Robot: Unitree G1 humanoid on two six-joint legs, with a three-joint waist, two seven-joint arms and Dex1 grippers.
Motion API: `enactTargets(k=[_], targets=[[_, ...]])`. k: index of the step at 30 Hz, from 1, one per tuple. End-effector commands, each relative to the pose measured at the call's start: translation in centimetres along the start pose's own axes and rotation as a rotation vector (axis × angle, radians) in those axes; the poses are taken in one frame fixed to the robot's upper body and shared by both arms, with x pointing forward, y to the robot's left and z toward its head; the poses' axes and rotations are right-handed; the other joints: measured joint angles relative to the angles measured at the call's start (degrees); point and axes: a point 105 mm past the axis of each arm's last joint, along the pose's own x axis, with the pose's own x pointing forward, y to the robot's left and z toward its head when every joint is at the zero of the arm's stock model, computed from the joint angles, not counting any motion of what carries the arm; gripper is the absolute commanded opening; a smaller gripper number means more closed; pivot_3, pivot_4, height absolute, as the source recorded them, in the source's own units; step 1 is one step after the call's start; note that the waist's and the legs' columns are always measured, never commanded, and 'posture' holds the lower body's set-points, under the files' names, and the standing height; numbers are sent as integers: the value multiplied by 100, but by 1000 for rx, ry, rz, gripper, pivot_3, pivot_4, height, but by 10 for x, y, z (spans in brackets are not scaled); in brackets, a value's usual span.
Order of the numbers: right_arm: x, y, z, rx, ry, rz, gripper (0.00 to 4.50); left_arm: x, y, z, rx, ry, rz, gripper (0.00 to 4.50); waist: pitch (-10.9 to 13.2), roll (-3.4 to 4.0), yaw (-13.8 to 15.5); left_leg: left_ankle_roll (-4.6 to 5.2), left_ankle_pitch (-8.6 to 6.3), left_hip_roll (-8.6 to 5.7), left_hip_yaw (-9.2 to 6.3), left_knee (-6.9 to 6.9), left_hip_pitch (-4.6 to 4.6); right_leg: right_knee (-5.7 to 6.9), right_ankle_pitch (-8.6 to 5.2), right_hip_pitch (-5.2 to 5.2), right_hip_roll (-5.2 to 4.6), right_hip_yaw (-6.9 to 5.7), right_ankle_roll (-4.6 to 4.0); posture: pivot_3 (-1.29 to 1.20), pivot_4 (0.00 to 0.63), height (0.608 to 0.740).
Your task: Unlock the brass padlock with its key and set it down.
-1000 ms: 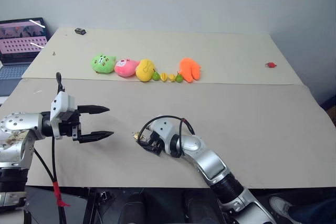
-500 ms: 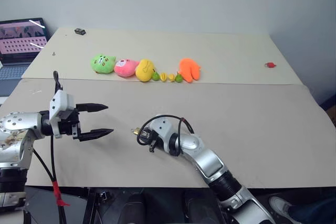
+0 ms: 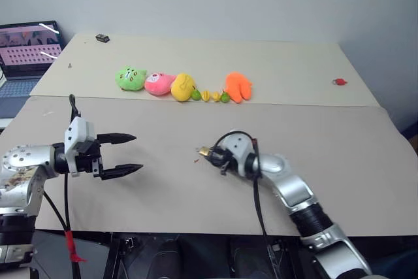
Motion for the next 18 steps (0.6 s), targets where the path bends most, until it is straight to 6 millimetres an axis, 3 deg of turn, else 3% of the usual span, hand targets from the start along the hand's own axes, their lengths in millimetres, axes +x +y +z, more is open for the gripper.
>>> enactTargets(k=[1, 9, 18], targets=[[-18, -8, 33, -147, -114, 43, 899, 15, 3, 27, -185, -113, -10, 4500, 2, -1, -2, 0, 0, 1, -1, 0, 0, 1, 0, 0, 1, 0, 0, 0, 150, 722], [-57, 23, 78, -196, -286, 290, 899, 39, -3, 22, -261, -89, -66, 4500, 5, -4, -6, 1, 0, -2, -3, 1, -1, 0, -3, 3, 1, 1, 9, 0, 150, 722], [-59, 30, 80, -216, -273, 347, 899, 61, -5, 32, -338, -154, -111, 4500, 6, -5, 36, 1, 0, -2, -4, 10, -2, -1, -1, 7, 1, 0, 8, 0, 150, 722]])
